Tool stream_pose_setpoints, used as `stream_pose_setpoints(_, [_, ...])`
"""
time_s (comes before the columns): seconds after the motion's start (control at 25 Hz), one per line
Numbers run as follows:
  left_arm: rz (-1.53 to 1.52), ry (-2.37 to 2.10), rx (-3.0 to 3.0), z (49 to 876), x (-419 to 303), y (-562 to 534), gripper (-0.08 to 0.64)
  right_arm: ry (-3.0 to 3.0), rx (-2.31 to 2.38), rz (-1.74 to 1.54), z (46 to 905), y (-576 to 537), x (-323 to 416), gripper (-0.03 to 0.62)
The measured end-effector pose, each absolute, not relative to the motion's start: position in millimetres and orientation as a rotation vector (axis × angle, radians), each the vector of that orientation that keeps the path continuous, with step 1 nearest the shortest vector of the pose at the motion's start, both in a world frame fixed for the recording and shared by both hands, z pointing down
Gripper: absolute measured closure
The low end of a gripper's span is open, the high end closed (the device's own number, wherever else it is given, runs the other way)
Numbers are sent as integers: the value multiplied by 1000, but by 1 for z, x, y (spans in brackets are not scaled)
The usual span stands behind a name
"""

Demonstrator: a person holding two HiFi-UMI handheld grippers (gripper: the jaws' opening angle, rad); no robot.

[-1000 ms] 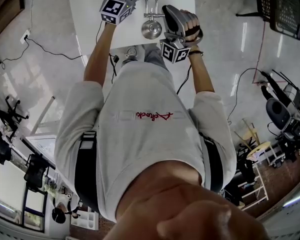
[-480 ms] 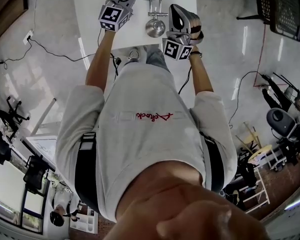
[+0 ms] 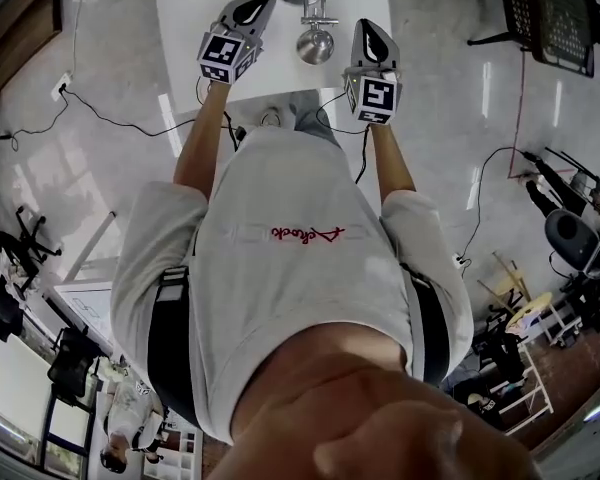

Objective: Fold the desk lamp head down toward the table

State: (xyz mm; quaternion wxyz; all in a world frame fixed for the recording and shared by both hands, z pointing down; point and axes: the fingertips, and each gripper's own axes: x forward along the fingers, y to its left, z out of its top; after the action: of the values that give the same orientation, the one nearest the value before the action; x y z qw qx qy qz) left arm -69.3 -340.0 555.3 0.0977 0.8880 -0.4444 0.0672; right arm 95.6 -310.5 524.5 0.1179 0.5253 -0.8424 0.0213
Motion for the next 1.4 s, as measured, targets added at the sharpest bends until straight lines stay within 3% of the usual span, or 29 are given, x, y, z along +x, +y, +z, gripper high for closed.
stream_pose_setpoints(0.2, [167,-1340,2619,541,-75,-314,534,-2519,1592,265,530,-288,97,574])
stream_pose_setpoints(1.4, [120,-1259,2678,514,-26,-104,534,-2601,1599,188,487,-94,88,574])
